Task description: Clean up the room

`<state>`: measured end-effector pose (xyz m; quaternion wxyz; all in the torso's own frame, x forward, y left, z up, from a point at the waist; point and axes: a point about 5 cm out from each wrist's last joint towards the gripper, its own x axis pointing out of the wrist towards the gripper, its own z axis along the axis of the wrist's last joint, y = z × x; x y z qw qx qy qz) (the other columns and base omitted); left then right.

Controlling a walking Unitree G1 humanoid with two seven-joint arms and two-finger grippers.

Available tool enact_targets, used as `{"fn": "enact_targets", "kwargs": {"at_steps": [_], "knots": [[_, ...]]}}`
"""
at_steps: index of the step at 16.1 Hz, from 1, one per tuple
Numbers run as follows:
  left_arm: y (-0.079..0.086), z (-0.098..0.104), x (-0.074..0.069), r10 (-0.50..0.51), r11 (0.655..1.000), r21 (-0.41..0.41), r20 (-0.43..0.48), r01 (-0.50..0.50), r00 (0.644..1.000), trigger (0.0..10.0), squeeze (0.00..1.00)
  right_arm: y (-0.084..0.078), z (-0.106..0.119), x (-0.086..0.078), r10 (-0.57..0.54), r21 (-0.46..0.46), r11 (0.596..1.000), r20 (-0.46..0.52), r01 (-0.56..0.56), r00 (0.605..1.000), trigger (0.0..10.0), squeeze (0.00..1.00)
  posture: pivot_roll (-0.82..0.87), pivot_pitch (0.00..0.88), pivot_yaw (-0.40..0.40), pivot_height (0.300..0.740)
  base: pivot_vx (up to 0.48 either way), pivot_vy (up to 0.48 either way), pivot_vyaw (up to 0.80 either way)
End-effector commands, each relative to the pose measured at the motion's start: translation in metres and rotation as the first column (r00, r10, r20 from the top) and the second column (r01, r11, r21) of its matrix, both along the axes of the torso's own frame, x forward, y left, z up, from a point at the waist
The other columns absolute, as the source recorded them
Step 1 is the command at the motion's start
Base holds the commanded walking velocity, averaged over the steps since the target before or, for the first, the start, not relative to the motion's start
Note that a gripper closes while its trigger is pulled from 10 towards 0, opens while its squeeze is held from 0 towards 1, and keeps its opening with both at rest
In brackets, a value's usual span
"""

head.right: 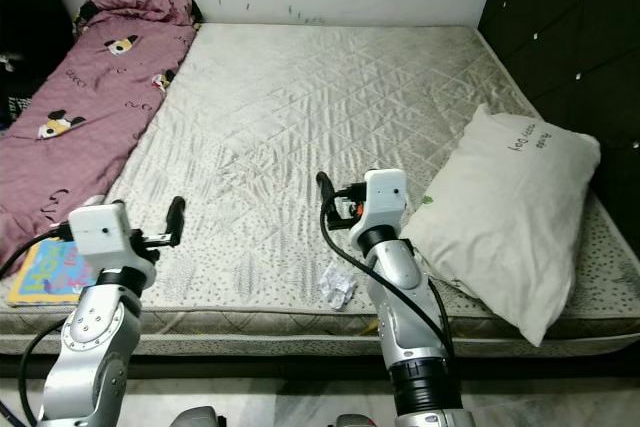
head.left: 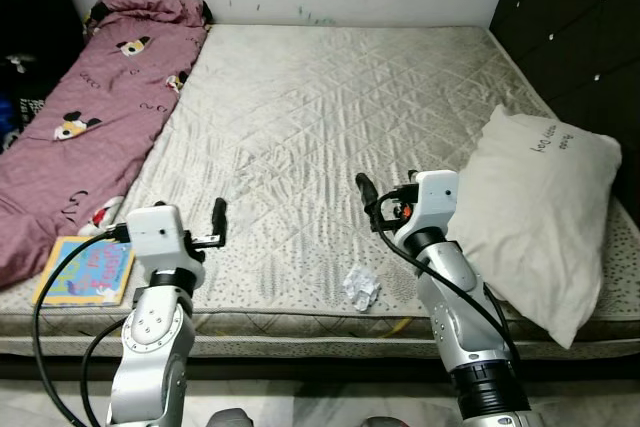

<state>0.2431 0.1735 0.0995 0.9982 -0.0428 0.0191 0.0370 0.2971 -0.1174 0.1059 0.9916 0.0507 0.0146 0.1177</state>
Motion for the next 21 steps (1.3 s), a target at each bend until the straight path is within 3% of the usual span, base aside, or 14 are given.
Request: {"fn": "enact_targets", "kwargs": {"at_steps": [1,5,8,14,21], "knots": [[0.0031,0.0034,-0.0008,0.019,1.000,0.013,0.011,-0.019,1.000,10.0,0.00,-0.0035,0.0060,0.0044,-0.003,0.001,1.000,0.012,0.003,1.000,10.0,0.00,-0.05,0.000,-0.014,0.740,0.000,0.000,0.00],[0.0086,0.0047,0.0006,0.037,0.998,0.055,0.011,-0.038,0.999,10.0,0.00,-0.0041,0.0009,0.0039,-0.005,-0.004,1.000,-0.001,0.005,1.000,10.0,0.00,-0.05,0.000,-0.014,0.735,0.000,0.000,0.00],[0.0019,0.0048,0.0026,0.041,0.998,0.041,0.011,-0.041,0.999,10.0,0.00,0.0037,0.0011,0.0004,0.015,0.013,1.000,-0.002,-0.015,1.000,10.0,0.00,-0.05,0.000,-0.018,0.695,0.000,0.000,0.00],[0.0018,0.0039,-0.0006,0.043,0.999,0.033,0.004,-0.043,0.999,10.0,0.00,-0.0003,0.0014,0.0000,0.015,0.013,1.000,-0.006,-0.015,1.000,10.0,0.00,-0.06,0.000,-0.025,0.640,0.000,0.000,0.00],[0.0002,0.0050,-0.0010,0.056,0.998,0.015,0.012,-0.057,0.998,10.0,0.00,-0.0026,0.0015,0.0006,0.020,0.004,1.000,-0.011,-0.020,1.000,10.0,0.00,-0.06,0.000,-0.036,0.640,0.000,0.000,0.00]]}}
